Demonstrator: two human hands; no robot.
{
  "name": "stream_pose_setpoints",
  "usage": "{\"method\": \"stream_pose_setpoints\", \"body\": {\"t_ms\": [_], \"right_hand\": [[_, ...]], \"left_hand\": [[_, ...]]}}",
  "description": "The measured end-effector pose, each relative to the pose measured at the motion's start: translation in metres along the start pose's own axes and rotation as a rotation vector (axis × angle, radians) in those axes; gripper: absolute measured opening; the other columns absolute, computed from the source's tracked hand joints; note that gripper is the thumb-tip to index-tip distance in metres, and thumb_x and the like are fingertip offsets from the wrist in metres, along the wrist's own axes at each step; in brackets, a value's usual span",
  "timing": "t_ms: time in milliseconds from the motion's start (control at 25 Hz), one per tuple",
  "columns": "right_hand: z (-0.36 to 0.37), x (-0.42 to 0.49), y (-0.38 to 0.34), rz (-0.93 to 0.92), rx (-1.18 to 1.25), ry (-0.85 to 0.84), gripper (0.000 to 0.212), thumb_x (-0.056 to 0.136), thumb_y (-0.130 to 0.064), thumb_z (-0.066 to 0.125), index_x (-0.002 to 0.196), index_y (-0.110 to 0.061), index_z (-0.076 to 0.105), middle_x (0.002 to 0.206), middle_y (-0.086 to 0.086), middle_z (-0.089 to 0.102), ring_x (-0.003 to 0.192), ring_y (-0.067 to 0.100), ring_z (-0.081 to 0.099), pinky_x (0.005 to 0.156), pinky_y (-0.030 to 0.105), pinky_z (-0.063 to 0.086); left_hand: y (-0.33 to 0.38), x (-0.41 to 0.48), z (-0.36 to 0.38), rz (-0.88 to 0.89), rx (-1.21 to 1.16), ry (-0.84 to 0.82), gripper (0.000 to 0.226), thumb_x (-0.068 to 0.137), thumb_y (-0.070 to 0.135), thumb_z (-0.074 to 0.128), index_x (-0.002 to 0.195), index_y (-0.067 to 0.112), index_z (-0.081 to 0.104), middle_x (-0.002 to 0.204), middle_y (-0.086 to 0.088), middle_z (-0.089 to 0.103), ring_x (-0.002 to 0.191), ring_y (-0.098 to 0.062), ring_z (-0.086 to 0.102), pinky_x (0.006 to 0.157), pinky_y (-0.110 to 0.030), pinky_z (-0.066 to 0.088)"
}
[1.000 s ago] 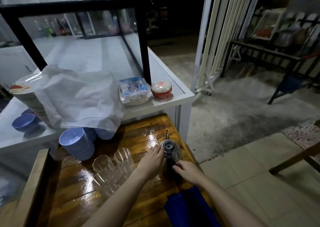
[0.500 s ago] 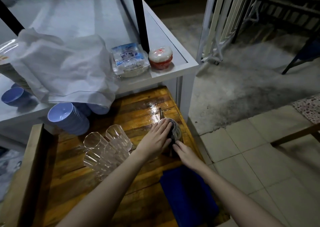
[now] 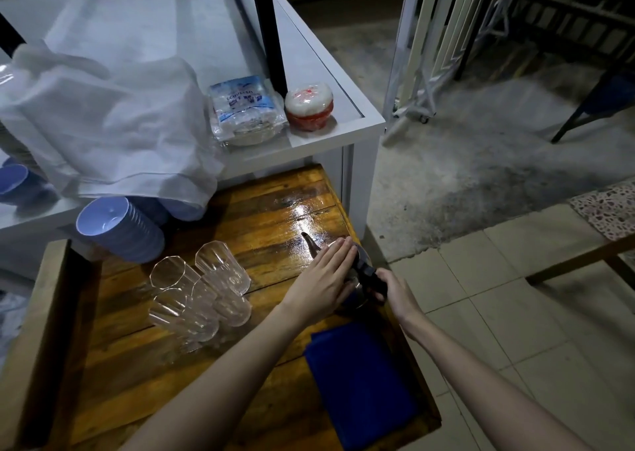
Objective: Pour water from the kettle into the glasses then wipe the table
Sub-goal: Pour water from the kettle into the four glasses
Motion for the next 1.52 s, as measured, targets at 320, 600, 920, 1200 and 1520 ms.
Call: {"method": "stream_pose_setpoints", "body": {"t_ms": [320, 600, 920, 1200, 1520], "right_hand": [[0.030, -0.023, -0.018, 0.044, 0.187, 0.207, 0.032, 0.099, -0.013, 0.038, 0.079, -0.016, 0.063, 0.085, 0.005, 0.063, 0.075, 0.011, 0.058, 0.060, 0.019, 0.047], [0.044, -0.049, -0.033, 0.004, 0.119, 0.230, 0.031, 0.098, -0.011, 0.039, 0.103, 0.006, 0.064, 0.078, 0.006, 0.056, 0.071, 0.015, 0.052, 0.061, 0.028, 0.042], [0.076, -0.057, -0.083, -0.139, -0.168, 0.102, 0.028, 0.094, -0.028, 0.044, 0.079, -0.015, 0.065, 0.087, 0.007, 0.065, 0.084, 0.021, 0.060, 0.079, 0.041, 0.048], [0.099, -0.058, -0.123, -0.341, -0.402, -0.024, 0.034, 0.097, -0.021, 0.041, 0.074, -0.008, 0.063, 0.077, 0.009, 0.059, 0.078, 0.024, 0.056, 0.071, 0.039, 0.046], [0.105, -0.056, -0.139, -0.443, -0.512, -0.040, 0.037, 0.097, -0.020, 0.039, 0.070, -0.009, 0.062, 0.078, 0.010, 0.061, 0.077, 0.025, 0.056, 0.069, 0.037, 0.045]], "left_hand": [[0.001, -0.018, -0.012, -0.094, -0.082, -0.016, 0.064, 0.103, 0.043, 0.023, 0.152, 0.016, -0.008, 0.160, -0.002, -0.010, 0.144, -0.012, -0.018, 0.109, -0.022, -0.022], [-0.001, -0.065, -0.026, -0.095, -0.106, 0.048, 0.063, 0.103, 0.044, 0.022, 0.152, 0.016, -0.006, 0.160, -0.004, -0.007, 0.145, -0.015, -0.014, 0.116, -0.031, -0.012], [-0.009, -0.103, -0.045, -0.284, -0.236, 0.296, 0.062, 0.102, 0.041, 0.025, 0.152, 0.015, -0.002, 0.156, 0.001, -0.011, 0.147, -0.015, -0.012, 0.121, -0.033, -0.005], [-0.009, -0.122, -0.059, -0.416, -0.372, 0.435, 0.066, 0.098, 0.044, 0.022, 0.153, 0.015, 0.000, 0.161, -0.001, -0.005, 0.148, -0.012, -0.010, 0.121, -0.032, -0.002], [-0.009, -0.122, -0.061, -0.476, -0.449, 0.472, 0.063, 0.103, 0.039, 0.029, 0.153, 0.019, -0.003, 0.161, 0.004, -0.008, 0.147, -0.007, -0.012, 0.121, -0.029, -0.003]]}}
Point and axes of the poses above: each hand's wrist, its own x-axis towards the middle knuckle, its own z-axis out of the palm, y = z × x, the point moved 1 cm from there along x, towards the middle knuckle
